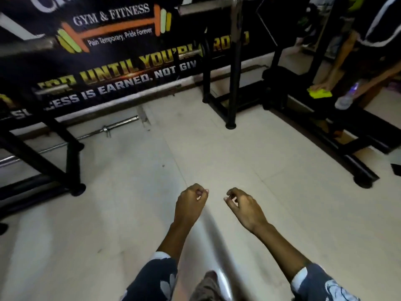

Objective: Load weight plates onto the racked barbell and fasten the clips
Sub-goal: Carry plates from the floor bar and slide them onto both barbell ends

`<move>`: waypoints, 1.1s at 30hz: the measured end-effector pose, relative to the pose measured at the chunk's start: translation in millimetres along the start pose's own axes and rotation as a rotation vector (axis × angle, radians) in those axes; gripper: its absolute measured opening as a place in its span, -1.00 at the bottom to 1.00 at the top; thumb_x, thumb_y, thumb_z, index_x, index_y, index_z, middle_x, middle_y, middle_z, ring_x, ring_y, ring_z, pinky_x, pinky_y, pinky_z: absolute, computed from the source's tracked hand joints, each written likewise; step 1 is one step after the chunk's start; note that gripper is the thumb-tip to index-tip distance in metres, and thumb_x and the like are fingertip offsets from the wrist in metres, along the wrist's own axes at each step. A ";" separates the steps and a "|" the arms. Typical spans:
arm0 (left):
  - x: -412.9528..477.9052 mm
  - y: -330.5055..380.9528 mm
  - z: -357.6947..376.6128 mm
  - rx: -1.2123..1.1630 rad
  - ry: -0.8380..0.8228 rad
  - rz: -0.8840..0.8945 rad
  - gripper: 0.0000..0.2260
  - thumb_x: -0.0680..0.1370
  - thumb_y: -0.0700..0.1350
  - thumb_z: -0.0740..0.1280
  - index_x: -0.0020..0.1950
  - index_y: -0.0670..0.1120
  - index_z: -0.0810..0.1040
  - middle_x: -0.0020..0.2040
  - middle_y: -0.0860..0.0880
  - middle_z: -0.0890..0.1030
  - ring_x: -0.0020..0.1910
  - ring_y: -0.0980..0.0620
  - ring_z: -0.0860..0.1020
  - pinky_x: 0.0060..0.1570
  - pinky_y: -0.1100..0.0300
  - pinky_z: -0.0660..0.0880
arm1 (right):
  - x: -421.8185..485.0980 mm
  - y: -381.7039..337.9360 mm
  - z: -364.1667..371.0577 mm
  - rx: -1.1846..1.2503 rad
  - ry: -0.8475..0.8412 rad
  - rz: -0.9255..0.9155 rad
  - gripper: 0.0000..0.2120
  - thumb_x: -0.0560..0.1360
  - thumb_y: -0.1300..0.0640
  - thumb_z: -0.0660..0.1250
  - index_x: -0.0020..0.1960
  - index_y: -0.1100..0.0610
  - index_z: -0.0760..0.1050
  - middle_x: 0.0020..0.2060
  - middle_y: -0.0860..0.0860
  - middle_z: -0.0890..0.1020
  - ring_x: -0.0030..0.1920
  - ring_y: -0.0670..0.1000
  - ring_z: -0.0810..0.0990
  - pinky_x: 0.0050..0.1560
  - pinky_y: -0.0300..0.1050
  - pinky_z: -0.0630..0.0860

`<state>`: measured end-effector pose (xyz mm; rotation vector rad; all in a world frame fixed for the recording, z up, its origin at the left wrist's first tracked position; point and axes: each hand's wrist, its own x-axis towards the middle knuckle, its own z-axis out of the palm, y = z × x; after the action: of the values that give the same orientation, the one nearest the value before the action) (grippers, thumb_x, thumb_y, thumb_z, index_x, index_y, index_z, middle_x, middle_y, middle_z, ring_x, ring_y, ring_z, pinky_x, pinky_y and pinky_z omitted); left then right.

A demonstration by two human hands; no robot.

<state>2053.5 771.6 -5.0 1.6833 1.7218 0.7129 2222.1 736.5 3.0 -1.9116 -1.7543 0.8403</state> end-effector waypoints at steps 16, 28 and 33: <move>393.8 -17.4 -33.8 -0.040 0.178 -0.159 -0.82 0.53 0.03 0.29 -0.11 -0.05 0.58 -0.10 0.00 0.68 -0.09 0.01 0.61 -0.03 0.09 0.54 | 424.5 -83.9 -24.8 -0.046 -0.183 -0.222 -0.77 0.57 -0.01 0.15 0.07 0.11 0.45 0.03 0.01 0.59 0.01 0.04 0.54 -0.10 -0.14 0.40; 682.1 -87.1 -140.6 0.013 0.360 -0.199 -0.85 0.52 -0.03 0.34 -0.22 -0.06 0.54 -0.17 -0.01 0.66 -0.15 0.02 0.61 -0.14 0.17 0.52 | 749.3 -208.0 29.3 -0.017 -0.255 -0.385 -0.79 0.56 0.02 0.20 0.09 0.12 0.47 0.03 0.02 0.61 0.02 0.04 0.56 -0.04 -0.14 0.44; 796.5 -116.1 -199.7 0.027 0.394 -0.301 -0.81 0.51 -0.02 0.34 -0.28 -0.03 0.50 -0.21 0.01 0.65 -0.17 0.00 0.61 -0.16 0.15 0.50 | 875.7 -284.5 63.0 -0.035 -0.336 -0.421 -0.79 0.54 0.04 0.22 0.07 0.14 0.49 0.01 0.06 0.62 0.02 0.09 0.58 -0.04 -0.11 0.46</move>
<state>1830.7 1570.5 -7.4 1.3169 2.2049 0.9229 1991.8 1630.2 9.6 -1.3938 -2.2726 1.0113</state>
